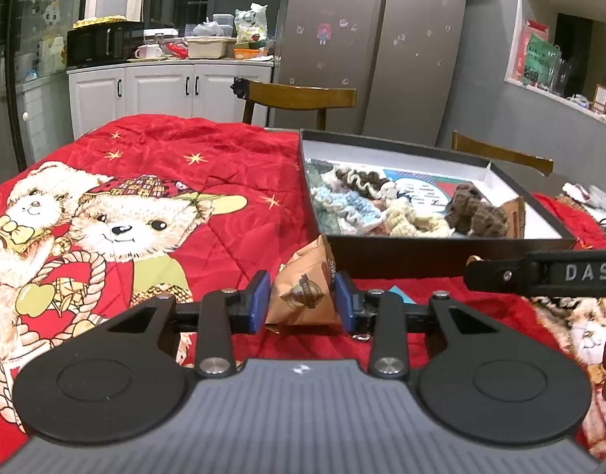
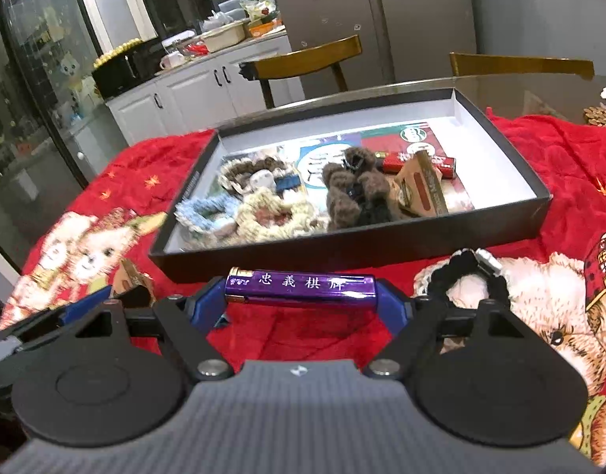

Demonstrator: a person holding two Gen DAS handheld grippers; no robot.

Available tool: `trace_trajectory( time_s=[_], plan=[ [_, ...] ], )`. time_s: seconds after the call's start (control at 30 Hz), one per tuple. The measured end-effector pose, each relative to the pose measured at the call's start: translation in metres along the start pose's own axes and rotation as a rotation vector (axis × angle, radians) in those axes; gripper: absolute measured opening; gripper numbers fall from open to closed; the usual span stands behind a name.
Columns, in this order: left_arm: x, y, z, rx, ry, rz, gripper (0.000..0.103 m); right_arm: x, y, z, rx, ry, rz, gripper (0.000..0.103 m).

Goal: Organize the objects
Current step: 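Lift the snack packet and purple lighter and carry both over the box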

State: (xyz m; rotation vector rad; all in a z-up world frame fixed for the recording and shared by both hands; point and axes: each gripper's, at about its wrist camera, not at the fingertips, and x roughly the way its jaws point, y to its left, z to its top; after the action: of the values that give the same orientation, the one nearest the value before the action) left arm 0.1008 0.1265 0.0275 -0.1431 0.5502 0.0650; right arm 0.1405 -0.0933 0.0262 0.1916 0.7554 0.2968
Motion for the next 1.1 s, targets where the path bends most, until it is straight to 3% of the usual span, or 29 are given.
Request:
trace_trajectory(
  time_s=[0.17,0.37,0.57,0.8,0.93,1.1],
  plan=[
    [-0.019,-0.005,0.015,0.012,-0.037,-0.029,0.041,-0.015,-0.006,0.022,0.051,0.004,0.068,0.08],
    [-0.044,-0.016,0.046,0.045,-0.106,-0.04,0.041,-0.029,-0.012,0.055,0.089,0.002,0.078,0.08],
    [-0.047,-0.028,0.084,0.028,-0.107,-0.084,0.042,-0.027,-0.021,0.093,0.101,0.008,0.079,0.08],
    [-0.008,-0.053,0.129,-0.03,-0.07,-0.146,0.042,0.003,-0.041,0.134,0.114,0.027,0.033,0.08],
    [0.033,-0.068,0.144,-0.053,-0.018,-0.217,0.042,0.034,-0.065,0.151,0.158,0.061,0.041,0.08],
    [0.093,-0.082,0.146,-0.104,0.055,-0.217,0.042,0.076,-0.094,0.158,0.219,0.113,0.033,0.08]
  ],
)
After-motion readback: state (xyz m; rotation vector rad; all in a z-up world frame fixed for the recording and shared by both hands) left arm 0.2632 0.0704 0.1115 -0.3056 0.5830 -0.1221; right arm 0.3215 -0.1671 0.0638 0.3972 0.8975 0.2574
